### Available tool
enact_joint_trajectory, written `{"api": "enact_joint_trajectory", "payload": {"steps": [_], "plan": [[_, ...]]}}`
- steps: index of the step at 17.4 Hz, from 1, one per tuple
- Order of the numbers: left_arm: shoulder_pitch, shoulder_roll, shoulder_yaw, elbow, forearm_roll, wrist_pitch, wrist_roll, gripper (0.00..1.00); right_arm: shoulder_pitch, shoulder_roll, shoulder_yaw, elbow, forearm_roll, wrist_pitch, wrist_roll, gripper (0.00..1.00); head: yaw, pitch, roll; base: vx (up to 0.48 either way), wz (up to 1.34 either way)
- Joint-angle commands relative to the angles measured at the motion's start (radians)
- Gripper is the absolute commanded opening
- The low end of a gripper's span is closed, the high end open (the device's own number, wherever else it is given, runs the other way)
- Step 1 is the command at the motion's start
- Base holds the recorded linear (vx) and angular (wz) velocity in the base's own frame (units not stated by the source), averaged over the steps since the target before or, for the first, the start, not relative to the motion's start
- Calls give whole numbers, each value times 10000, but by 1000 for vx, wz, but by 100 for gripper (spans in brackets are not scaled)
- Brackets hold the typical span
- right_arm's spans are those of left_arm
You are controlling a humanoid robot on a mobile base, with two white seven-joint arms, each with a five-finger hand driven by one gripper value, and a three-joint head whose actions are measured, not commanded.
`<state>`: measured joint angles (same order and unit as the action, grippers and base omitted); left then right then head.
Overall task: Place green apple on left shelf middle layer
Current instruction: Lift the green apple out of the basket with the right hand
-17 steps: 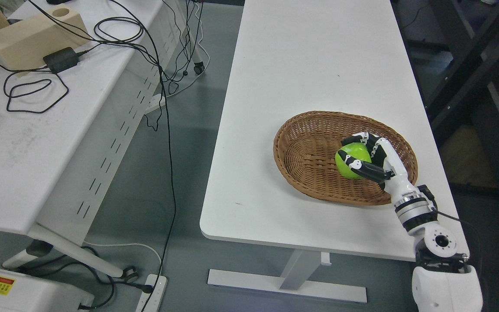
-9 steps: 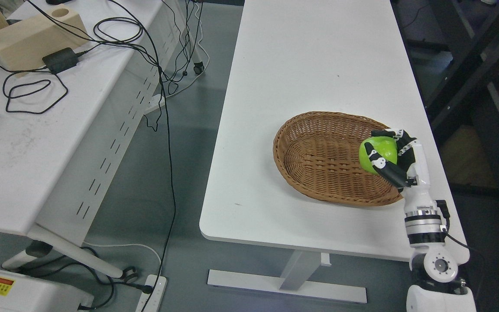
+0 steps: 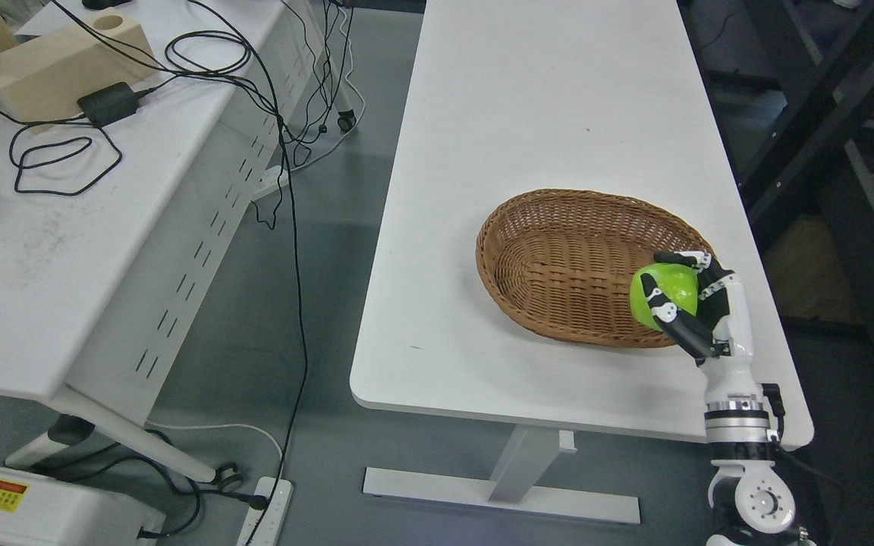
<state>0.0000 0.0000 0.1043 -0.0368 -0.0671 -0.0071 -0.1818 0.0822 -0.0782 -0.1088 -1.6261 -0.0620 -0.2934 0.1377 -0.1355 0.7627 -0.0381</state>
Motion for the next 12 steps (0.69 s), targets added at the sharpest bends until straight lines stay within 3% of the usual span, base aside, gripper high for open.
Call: {"api": "enact_joint_trajectory", "payload": {"steps": [1, 12], "plan": [[-214, 175, 0, 0, 11, 9, -8, 100, 451, 199, -155, -658, -9, 4, -11, 0, 0, 0, 0, -78, -38], [-214, 175, 0, 0, -4, -6, -8, 100, 1034, 275, -48, -658, 6, 127, 4, 0, 0, 0, 0, -197, -103]]}}
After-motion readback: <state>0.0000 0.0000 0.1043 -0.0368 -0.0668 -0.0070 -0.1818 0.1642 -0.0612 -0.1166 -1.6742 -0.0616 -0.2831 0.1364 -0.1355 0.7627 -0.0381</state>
